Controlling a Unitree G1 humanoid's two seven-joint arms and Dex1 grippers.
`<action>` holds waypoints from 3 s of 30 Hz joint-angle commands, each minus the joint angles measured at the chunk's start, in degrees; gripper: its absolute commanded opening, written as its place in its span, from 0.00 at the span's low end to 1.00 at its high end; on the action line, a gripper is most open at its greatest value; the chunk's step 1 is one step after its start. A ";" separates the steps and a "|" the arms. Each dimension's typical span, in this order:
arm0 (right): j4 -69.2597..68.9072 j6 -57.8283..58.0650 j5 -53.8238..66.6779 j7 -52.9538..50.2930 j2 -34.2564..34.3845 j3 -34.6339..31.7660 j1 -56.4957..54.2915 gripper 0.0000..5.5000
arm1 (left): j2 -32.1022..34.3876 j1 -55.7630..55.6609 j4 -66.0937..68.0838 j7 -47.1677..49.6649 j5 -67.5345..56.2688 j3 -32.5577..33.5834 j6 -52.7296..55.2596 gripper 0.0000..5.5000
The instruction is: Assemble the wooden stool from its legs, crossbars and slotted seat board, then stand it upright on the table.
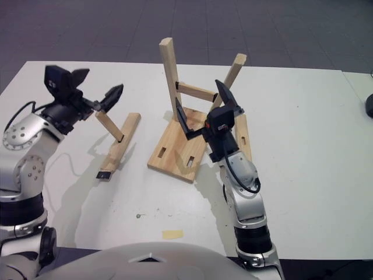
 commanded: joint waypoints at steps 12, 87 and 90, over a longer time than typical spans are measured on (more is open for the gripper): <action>-0.32 0.11 -0.90 -0.74 0.75 0.70 0.98 0.98 | 6.60 10.33 5.07 -5.18 3.02 -8.48 14.76 0.98; -4.09 25.79 77.92 -14.77 5.37 -18.34 -13.14 0.50 | -0.64 -6.78 1.58 -22.75 10.04 -15.35 -31.21 0.37; -4.44 25.54 78.03 -14.88 4.77 -18.67 -12.59 0.42 | -0.47 -6.32 0.93 -22.98 10.07 -15.66 -31.12 0.37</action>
